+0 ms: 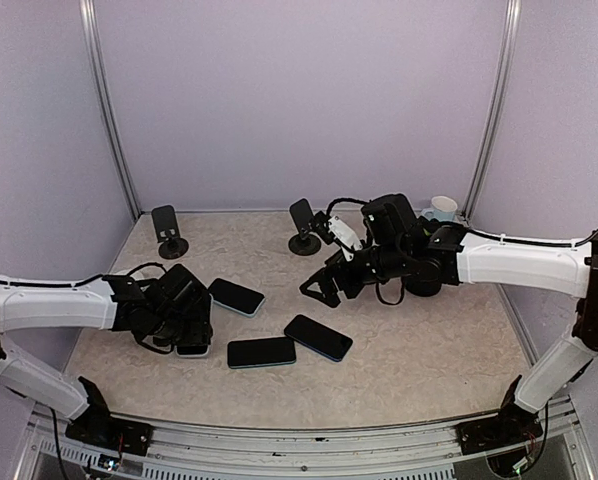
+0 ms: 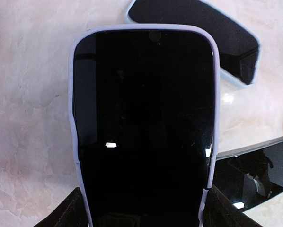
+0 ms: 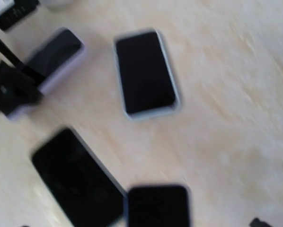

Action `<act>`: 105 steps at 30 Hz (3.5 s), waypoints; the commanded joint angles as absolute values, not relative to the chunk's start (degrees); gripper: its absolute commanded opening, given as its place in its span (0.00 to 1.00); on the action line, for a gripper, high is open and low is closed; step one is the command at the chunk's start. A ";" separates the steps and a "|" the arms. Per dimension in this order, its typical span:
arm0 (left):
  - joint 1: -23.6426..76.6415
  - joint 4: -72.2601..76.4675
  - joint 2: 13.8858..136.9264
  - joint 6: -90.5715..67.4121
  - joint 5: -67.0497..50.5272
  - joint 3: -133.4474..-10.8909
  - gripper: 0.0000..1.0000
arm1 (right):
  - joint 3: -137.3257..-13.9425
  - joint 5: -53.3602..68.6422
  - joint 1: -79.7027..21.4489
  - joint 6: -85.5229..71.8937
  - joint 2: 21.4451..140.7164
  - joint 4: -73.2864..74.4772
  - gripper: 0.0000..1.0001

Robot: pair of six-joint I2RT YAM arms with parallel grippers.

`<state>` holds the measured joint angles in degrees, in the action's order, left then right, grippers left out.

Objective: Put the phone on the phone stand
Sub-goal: Pick up the phone from the center of the board, then pass from the left arm to the right, then pass from the right arm to the left

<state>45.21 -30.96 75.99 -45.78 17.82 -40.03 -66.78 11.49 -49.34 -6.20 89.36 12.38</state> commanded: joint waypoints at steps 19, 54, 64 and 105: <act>65.72 -7.54 69.16 -35.54 34.24 -46.38 0.59 | -73.48 35.10 -48.22 -28.25 98.24 -4.68 0.87; 70.27 -6.32 71.78 -37.71 36.28 -48.94 0.99 | -80.35 35.00 -51.97 -27.10 104.55 -3.62 0.00; 70.10 -6.47 56.59 -32.09 36.41 -43.98 0.99 | -75.33 39.02 -50.36 -14.26 98.23 1.75 0.00; 53.00 5.30 68.20 -15.58 -28.18 -53.25 0.27 | -69.16 62.52 -47.64 0.82 88.54 9.44 0.00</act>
<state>53.36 3.81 67.31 -16.01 -25.23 -51.22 -68.07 59.61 -47.13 0.45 88.66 11.31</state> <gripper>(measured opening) 0.354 0.097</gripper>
